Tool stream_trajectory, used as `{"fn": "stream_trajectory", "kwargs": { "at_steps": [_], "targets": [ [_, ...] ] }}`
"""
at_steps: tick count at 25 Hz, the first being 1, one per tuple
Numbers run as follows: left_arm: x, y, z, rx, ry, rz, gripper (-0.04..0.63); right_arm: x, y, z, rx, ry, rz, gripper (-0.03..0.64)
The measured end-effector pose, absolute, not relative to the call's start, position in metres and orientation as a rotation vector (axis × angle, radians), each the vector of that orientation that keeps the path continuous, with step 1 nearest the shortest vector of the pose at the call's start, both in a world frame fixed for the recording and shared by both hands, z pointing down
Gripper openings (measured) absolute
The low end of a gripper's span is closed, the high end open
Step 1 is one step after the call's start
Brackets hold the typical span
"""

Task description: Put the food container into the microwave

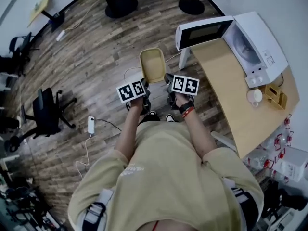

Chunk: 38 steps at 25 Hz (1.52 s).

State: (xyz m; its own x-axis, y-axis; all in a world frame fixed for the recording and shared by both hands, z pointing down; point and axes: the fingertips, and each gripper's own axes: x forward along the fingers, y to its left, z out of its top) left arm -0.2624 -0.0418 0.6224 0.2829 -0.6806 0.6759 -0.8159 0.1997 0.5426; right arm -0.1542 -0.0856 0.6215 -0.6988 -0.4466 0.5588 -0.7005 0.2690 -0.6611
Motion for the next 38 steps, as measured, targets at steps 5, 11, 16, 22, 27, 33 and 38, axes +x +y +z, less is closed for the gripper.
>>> {"fn": "stream_trajectory", "kwargs": {
  "at_steps": [5, 11, 16, 22, 27, 33, 38],
  "targets": [
    [-0.245, -0.061, 0.63, 1.609, -1.297, 0.276, 0.054, -0.132, -0.087, 0.627, 1.248, -2.193, 1.467, 0.037],
    [-0.225, -0.083, 0.63, 1.73, -1.135, 0.394, 0.054, -0.108, -0.087, 0.626, 1.509, -2.104, 1.536, 0.037],
    [-0.195, -0.089, 0.638, 1.813, -0.973, 0.48, 0.054, -0.079, -0.07, 0.63, 1.741, -2.001, 1.593, 0.037],
    [-0.142, -0.076, 0.644, 1.916, -0.784, 0.565, 0.054, -0.032, -0.032, 0.634, 2.031, -1.881, 1.639, 0.037],
    [-0.096, -0.06, 0.653, 1.975, -0.648, 0.656, 0.052, 0.005, 0.002, 0.641, 2.205, -1.769, 1.67, 0.037],
    [-0.041, -0.064, 0.644, 2.045, -0.571, 0.684, 0.052, 0.054, 0.008, 0.639, 2.332, -1.718, 1.682, 0.037],
    [-0.007, -0.091, 0.645, 2.04, -0.568, 0.672, 0.052, 0.089, -0.02, 0.638, 2.339, -1.733, 1.681, 0.037]
  ]
}}
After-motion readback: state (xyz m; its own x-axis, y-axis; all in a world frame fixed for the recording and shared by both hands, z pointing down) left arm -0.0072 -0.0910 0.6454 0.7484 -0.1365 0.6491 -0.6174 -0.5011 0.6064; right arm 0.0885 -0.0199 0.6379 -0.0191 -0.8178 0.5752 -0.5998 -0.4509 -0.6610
